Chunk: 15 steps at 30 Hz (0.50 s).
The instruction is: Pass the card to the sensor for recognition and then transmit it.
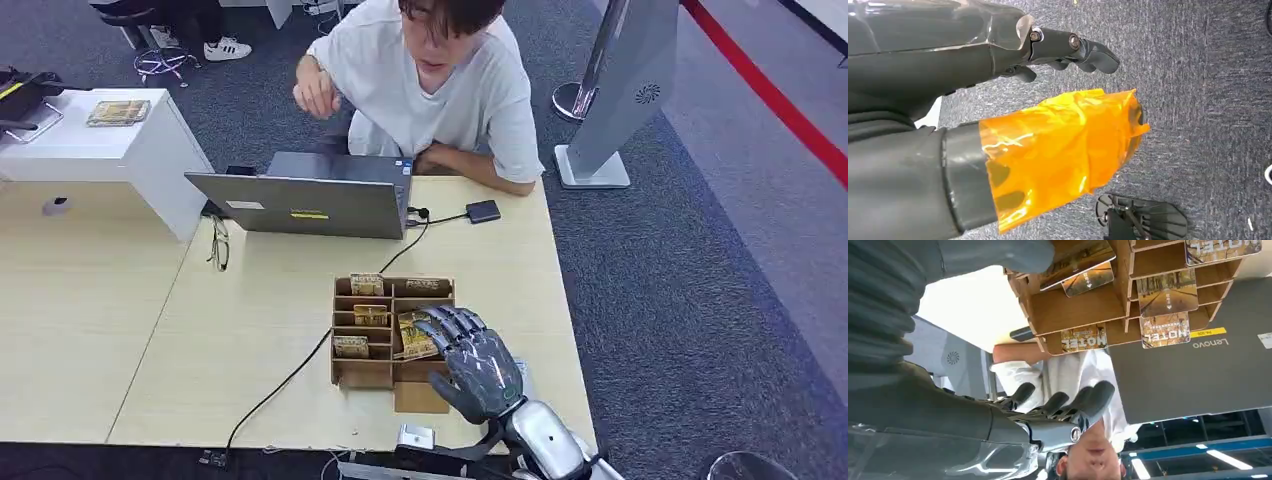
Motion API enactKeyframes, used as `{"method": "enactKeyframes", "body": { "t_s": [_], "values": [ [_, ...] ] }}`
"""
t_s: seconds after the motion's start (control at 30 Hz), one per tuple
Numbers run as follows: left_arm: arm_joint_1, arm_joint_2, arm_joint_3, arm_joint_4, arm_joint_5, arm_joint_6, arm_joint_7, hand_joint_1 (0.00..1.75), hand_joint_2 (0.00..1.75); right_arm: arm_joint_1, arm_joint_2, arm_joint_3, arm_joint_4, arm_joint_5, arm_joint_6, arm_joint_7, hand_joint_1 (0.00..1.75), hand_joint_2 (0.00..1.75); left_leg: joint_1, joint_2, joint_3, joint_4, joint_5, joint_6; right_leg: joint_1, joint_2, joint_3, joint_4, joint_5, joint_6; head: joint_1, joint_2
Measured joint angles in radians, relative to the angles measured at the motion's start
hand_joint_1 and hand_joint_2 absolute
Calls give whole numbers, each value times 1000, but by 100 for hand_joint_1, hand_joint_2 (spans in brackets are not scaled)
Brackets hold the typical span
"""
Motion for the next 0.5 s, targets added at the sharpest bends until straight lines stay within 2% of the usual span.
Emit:
{"method": "enactKeyframes", "body": {
  "t_s": [0.07, 0.1, 0.2, 0.5],
  "values": [
    [0, 0, 1, 0, 0, 0, 0, 0, 0, 0, 0, 2, 2, 2, 0, -1, 38, 175, 0, 0, 0, 0, 0, 0, 0, 0, 0, 0, 0, 0, 0, 0],
    [-1, 0, 1, 0, -1, -1, 3, 0, 0, 0, 0, 4, 4, 2, 1, -1, 47, 175, 0, 0, 0, 0, 0, 0, 0, 0, 0, 0, 0, 0, 0, 0],
    [-3, 0, 1, 0, -4, -3, 7, 0, 0, 0, 0, 10, 11, 2, 2, -3, 40, 175, 0, 0, 0, 0, 0, 0, 0, 0, 0, 0, 0, 0, 0, 0],
    [-7, -3, 1, 0, -15, -6, 12, 0, 0, -1, 0, 32, 43, 27, 2, 5, 40, 175, 0, 0, 0, 0, 0, 0, 0, 0, 0, 0, 0, 0, 0, 0]
  ]
}}
